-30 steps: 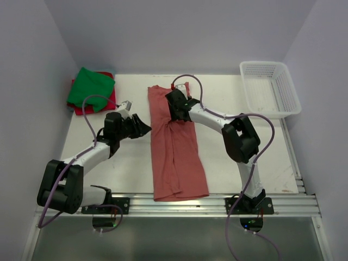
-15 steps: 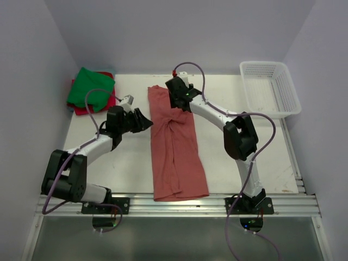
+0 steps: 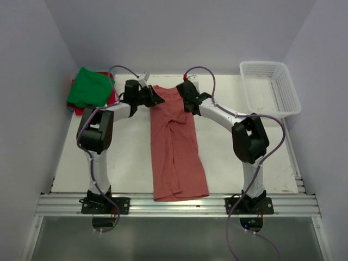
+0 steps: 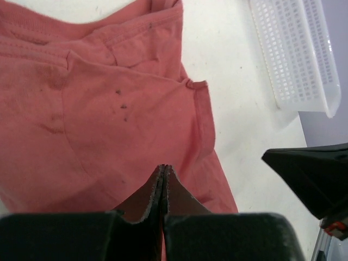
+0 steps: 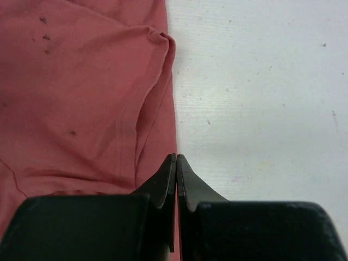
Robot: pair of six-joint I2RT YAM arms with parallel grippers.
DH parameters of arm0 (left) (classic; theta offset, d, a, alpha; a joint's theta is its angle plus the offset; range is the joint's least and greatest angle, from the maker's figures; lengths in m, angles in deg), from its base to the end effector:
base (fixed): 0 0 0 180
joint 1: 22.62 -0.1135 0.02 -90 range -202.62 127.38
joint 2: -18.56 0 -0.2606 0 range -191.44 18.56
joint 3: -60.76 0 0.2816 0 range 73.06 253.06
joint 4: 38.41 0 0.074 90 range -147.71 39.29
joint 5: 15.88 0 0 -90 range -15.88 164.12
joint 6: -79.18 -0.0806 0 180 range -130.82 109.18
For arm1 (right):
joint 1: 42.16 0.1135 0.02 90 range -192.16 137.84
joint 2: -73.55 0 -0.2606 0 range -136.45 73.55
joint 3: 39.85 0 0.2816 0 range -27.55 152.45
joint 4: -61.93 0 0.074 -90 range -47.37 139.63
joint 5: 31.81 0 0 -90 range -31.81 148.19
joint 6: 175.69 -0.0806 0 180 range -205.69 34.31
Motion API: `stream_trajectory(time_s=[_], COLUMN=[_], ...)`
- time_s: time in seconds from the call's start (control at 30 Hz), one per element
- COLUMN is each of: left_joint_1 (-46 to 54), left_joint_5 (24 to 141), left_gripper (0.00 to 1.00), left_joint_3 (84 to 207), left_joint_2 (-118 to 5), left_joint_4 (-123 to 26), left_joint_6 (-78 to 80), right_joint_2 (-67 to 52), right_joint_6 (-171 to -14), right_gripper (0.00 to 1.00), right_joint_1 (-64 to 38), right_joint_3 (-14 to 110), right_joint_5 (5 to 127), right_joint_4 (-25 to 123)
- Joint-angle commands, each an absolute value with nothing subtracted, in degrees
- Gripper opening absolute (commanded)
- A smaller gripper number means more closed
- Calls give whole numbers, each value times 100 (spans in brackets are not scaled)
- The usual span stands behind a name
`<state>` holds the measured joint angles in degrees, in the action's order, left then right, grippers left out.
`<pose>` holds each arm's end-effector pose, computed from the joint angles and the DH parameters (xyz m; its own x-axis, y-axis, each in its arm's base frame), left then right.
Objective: Fold and stack the t-shirts
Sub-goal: Rotate the tshirt 90 degrees
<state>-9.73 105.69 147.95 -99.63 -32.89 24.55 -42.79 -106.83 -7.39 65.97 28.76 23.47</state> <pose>0.4909 -0.1556 0.1368 -0.7187 -0.3415 -0.6057 0.2879 0.6468 -0.7062 0.4392 0.2567 0.1868 -0.6616 -0.0770 -0.7459 0.0073 0.9940 -0.1091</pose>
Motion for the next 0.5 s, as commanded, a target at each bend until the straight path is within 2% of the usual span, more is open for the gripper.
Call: stream_trajectory(time_s=[0.0,0.27,0.47], left_joint_1=[-970,-996,-1066], left_joint_5=[10980,10593,10620], left_gripper=[0,0,0], left_joint_3=[15346,15471,16488], left_joint_2=[-10368,-10913,-11792], left_joint_4=[-3453,-3858,-4148], left_joint_6=[2530,2495,2573], right_joint_2=[-4054,-2982,-2253], right_joint_6=[-10669,-11073,-11275], right_gripper=[0,0,0], right_joint_1=[-893,-911,-911], right_joint_3=[6694,5209,4481], right_joint_5=[2954,3348,3691], right_joint_4=[2396,3020,3222])
